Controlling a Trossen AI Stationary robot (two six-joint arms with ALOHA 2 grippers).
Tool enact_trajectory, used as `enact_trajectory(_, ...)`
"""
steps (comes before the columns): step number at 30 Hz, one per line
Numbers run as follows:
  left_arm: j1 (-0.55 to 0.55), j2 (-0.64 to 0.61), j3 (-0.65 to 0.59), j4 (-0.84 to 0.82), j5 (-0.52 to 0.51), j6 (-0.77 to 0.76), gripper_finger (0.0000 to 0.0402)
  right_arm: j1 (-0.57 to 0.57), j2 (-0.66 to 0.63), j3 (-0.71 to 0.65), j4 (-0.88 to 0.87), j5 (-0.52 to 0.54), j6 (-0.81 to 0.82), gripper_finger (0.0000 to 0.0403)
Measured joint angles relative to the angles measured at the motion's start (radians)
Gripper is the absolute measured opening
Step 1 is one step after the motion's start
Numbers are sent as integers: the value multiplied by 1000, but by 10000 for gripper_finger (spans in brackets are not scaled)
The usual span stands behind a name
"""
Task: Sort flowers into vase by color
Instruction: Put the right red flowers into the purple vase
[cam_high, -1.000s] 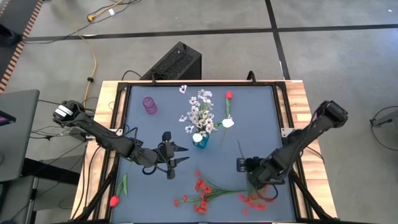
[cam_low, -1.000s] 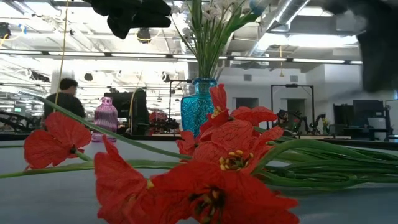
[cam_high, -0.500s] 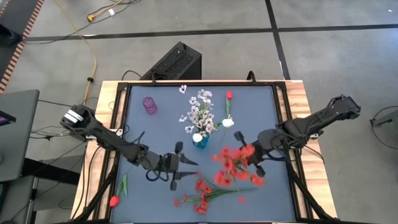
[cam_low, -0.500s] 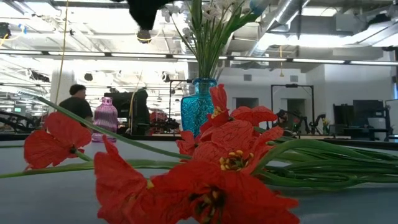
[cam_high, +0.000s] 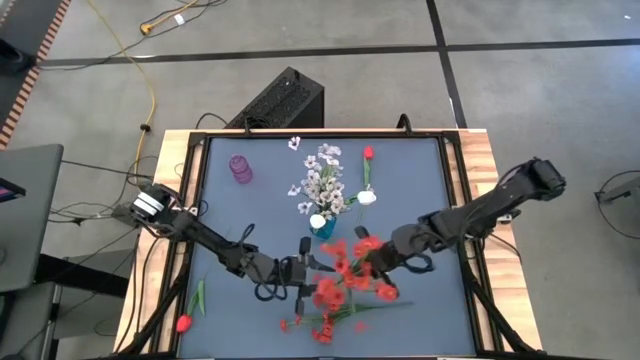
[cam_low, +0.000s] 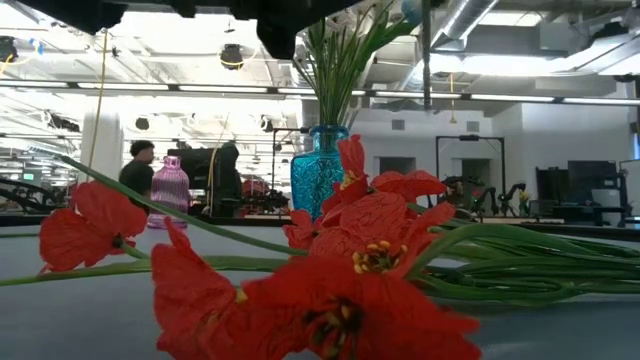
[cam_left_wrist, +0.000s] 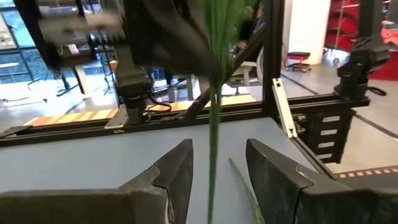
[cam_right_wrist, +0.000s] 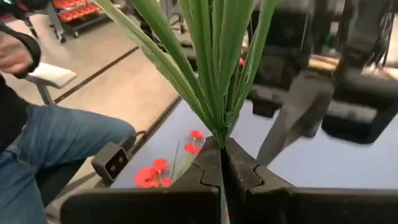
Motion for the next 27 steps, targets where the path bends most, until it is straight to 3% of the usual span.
enact_trajectory(8, 5, 0, 0, -2, -3, -4, 139, -24, 85, 0, 140, 6, 7, 23)
enact_trajectory(21, 19, 0, 0, -7, -1, -14, 135, -39, 119, 0, 145, 2, -1, 26)
enact_trajectory(27, 19, 0, 0, -18, -2, -21, 67, -39, 105, 1, 142, -4, -5, 65)
